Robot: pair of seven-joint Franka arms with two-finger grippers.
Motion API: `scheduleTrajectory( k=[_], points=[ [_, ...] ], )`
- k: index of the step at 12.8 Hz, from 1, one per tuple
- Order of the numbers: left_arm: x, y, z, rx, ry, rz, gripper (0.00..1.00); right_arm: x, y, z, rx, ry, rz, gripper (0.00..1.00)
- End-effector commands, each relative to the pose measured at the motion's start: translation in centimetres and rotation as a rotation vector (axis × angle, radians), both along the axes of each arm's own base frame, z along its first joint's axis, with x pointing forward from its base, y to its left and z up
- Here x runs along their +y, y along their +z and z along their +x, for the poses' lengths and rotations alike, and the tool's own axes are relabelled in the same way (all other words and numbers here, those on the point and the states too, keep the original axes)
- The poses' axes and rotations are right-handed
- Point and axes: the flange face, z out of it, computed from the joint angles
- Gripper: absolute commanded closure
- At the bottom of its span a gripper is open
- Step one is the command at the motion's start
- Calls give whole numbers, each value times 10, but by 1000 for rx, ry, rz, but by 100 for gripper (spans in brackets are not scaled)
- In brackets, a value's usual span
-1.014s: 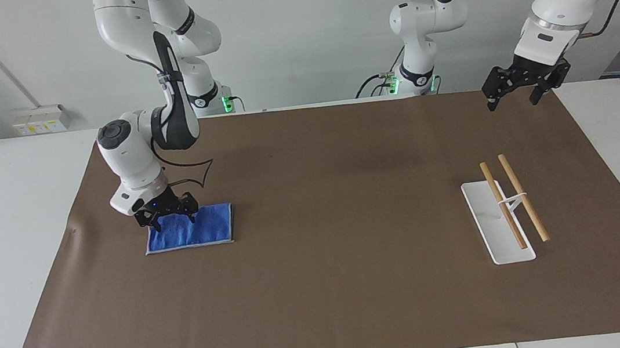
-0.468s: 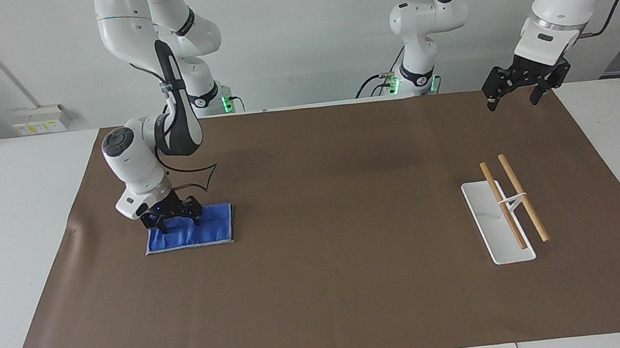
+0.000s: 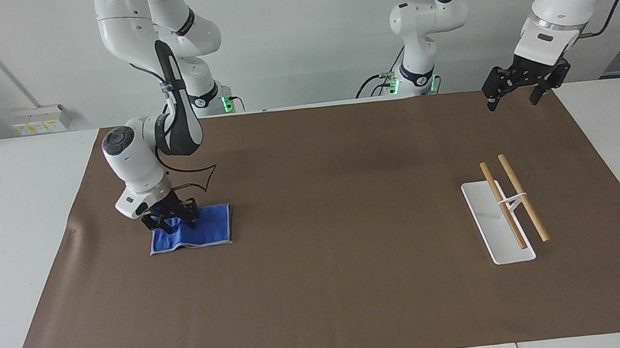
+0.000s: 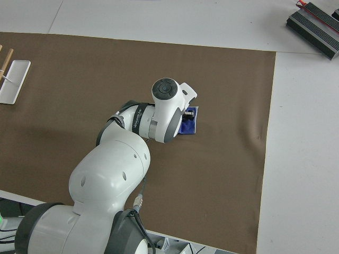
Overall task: Right arm passes towel to left arm to hang
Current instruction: 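Reach the right gripper down to the blue towel and grasp it, then lift the blue towel with the right gripper toward the table center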
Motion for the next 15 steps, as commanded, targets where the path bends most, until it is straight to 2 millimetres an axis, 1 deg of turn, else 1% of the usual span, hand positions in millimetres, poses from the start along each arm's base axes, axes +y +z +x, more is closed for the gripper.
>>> scheduleTrajectory(
  k=[1,2,3,5,7,9,11,13,15],
  points=[
    [-1,2,-3,-6,3,6,0,1,-1,-3,-5,5,19,100],
    [-1,2,-3,-6,3,6,0,9,8,-1,-3,16,30,100],
    [-1,1,-3,-5,3,6,0,17,26,6,-2,21,47,100],
    [-1,2,-3,-6,3,6,0,27,69,19,27,28,73,100],
    [-1,2,-3,-6,0,6,0,39,110,27,27,32,99,100],
    [0,2,-3,-8,2,4,0,65,145,31,11,25,167,100],
    [-1,2,-2,-12,0,-1,0,99,173,36,5,76,210,100],
    [-3,3,0,-24,1,-22,0,126,187,37,-9,60,333,100],
    [-5,3,4,-61,8,-64,0,151,194,35,-7,27,474,100]
  ],
)
